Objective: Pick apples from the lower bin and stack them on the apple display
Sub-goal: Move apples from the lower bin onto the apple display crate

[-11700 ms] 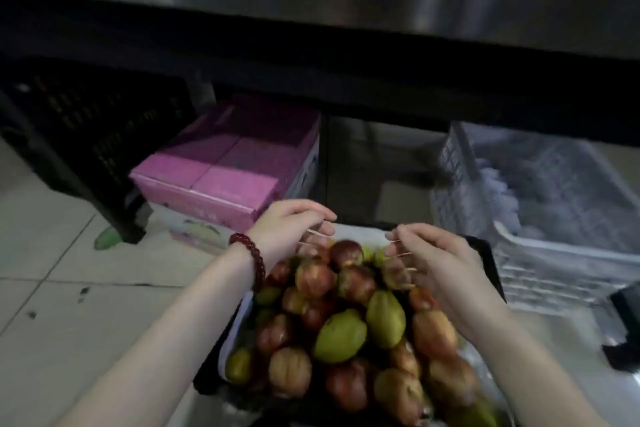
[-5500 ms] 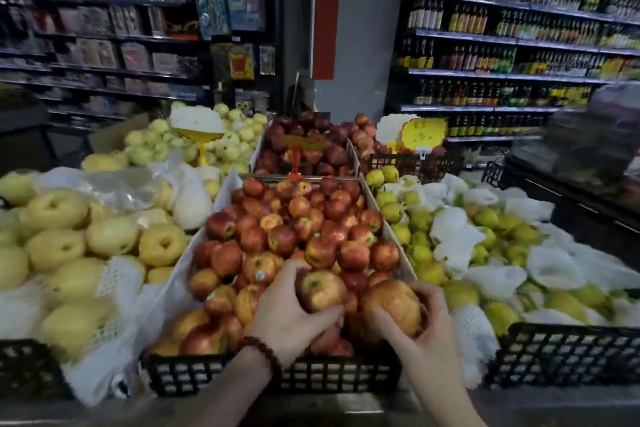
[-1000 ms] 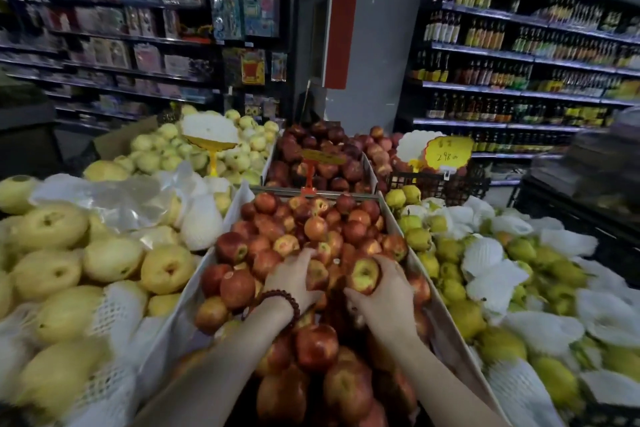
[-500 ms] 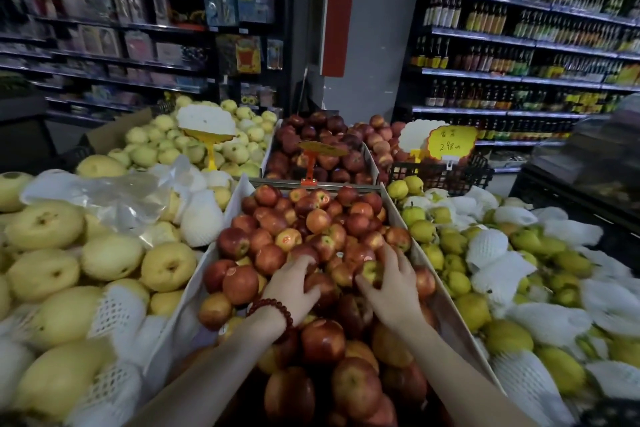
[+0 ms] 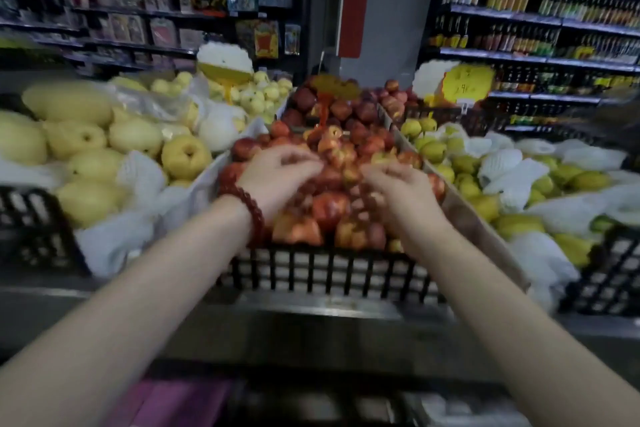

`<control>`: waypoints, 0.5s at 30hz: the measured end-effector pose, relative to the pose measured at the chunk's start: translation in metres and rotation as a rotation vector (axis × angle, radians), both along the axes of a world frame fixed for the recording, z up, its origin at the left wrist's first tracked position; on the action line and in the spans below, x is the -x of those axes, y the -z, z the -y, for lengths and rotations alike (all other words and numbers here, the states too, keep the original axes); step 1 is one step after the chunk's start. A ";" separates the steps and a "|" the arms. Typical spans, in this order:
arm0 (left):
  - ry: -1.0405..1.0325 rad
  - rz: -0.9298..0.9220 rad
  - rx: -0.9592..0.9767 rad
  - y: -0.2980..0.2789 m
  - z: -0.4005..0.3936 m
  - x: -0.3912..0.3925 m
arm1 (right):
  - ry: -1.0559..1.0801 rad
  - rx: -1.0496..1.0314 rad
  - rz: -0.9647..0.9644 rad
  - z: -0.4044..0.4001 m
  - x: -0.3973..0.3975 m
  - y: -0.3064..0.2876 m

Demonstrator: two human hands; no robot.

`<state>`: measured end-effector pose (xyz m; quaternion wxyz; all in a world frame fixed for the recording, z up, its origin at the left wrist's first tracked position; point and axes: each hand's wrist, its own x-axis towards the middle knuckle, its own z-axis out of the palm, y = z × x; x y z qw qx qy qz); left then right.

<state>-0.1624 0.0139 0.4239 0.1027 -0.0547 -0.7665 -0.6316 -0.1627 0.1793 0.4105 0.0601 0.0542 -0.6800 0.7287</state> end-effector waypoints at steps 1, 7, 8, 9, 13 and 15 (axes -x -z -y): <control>0.021 0.009 -0.046 0.008 -0.001 -0.017 | -0.029 -0.013 -0.025 0.000 -0.014 0.010; 0.122 -0.030 -0.177 0.097 -0.007 -0.107 | -0.150 0.100 -0.245 -0.009 -0.087 0.081; 0.120 -0.036 -0.202 0.114 -0.008 -0.117 | -0.166 0.083 -0.285 -0.013 -0.098 0.093; 0.117 -0.035 -0.208 0.131 -0.011 -0.126 | -0.189 0.056 -0.311 -0.016 -0.108 0.106; 0.138 0.033 -0.157 0.205 -0.026 -0.149 | -0.236 0.039 -0.218 -0.027 -0.132 0.178; 0.108 0.119 -0.158 0.248 -0.032 -0.153 | -0.221 0.032 -0.118 -0.031 -0.137 0.220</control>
